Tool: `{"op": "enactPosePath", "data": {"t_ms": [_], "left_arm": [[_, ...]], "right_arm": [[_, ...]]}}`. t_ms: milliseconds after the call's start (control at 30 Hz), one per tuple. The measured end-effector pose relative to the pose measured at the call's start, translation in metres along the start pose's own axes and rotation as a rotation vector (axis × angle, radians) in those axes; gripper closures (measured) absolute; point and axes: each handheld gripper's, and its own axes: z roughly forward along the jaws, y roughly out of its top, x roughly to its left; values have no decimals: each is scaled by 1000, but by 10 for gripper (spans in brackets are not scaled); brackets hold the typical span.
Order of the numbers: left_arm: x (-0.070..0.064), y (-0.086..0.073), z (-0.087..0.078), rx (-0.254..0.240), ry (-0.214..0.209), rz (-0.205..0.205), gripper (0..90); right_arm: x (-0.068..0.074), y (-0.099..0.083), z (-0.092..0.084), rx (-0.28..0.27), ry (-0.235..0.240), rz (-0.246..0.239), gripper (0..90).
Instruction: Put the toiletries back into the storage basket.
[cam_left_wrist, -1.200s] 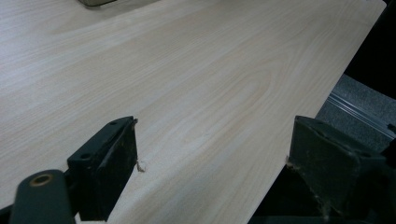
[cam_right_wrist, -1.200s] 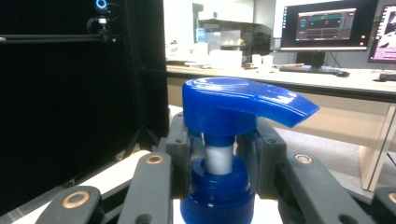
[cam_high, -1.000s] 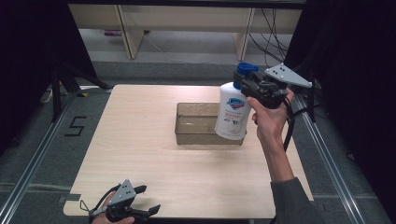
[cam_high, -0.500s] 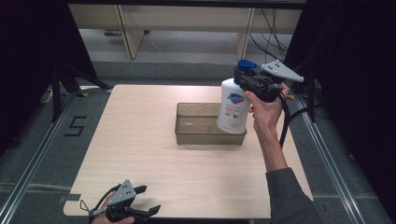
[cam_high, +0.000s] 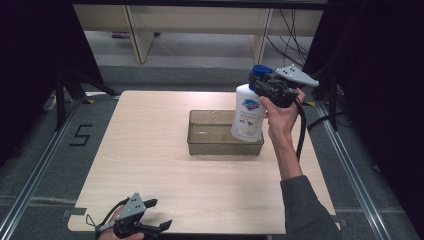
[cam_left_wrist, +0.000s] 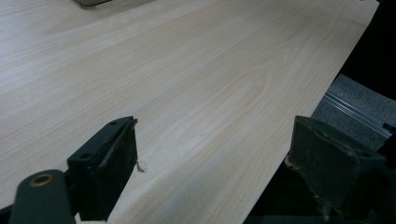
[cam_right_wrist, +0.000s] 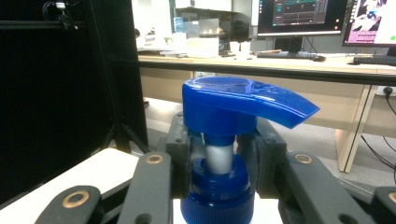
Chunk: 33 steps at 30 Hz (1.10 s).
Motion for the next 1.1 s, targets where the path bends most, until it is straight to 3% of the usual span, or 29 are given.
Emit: {"op": "enactPosePath", "data": {"t_ms": [1100], "left_arm": [[1, 0, -1, 5, 5, -1, 148]], "right_arm": [[-10, -27, 7, 39, -8, 46, 661]]}}
